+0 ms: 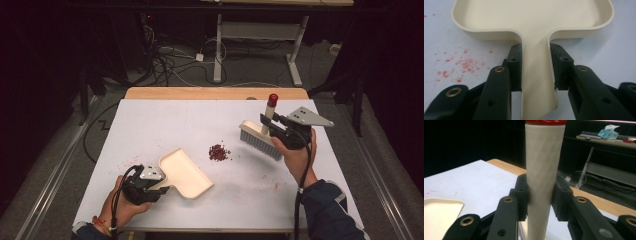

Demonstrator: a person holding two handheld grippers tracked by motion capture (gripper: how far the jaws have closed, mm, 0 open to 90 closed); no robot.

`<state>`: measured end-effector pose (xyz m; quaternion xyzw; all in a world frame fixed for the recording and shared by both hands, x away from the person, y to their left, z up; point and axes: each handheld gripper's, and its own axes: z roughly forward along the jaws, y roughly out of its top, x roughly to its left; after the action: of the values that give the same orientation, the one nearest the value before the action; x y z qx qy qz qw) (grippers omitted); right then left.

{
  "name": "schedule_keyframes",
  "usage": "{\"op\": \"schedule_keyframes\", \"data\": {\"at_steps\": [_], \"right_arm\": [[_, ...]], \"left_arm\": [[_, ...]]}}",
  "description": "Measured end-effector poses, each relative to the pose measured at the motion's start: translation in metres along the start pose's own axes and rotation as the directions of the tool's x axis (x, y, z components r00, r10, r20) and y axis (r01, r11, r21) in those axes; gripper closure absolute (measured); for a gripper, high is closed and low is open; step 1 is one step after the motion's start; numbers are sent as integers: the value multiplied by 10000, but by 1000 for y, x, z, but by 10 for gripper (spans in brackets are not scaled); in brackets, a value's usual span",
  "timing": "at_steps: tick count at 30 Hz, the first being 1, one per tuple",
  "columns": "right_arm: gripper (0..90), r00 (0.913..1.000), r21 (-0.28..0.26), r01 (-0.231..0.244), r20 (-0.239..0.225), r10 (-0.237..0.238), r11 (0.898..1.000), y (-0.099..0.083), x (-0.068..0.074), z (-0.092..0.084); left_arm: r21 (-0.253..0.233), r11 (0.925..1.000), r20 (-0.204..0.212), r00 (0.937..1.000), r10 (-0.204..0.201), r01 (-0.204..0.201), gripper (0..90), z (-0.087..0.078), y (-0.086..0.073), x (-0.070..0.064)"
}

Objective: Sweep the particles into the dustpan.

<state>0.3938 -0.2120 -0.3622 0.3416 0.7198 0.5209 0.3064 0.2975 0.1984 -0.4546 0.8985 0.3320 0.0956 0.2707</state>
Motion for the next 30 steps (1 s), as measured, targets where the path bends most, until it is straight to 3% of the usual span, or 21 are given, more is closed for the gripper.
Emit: {"op": "schedule_keyframes", "data": {"at_steps": [9,11,17,23,25,30], "right_arm": [[699,9989,31,-90,458,88,10000,6,1,44],[699,9984,143,78,554,-86,9999,6,4,58],[699,9993,469,80,360,-97,9989,-3,15,82],[700,9994,500,320,-170,-312,9982,-4,31,84],[699,9985,470,357,-441,-336,9983,-6,43,80],[695,9979,497,356,-553,-328,9981,-8,58,77]], "left_arm": [[59,10000,143,9999,3,-4,643,7,7,2],[93,10000,140,9999,20,-21,643,10,9,3],[267,9996,-5,9999,120,-120,643,21,16,4],[370,9991,-146,9996,234,-229,643,25,22,3],[446,9987,-150,9996,256,-250,643,28,26,3],[475,9986,-184,9996,230,-221,643,31,29,3]]}}
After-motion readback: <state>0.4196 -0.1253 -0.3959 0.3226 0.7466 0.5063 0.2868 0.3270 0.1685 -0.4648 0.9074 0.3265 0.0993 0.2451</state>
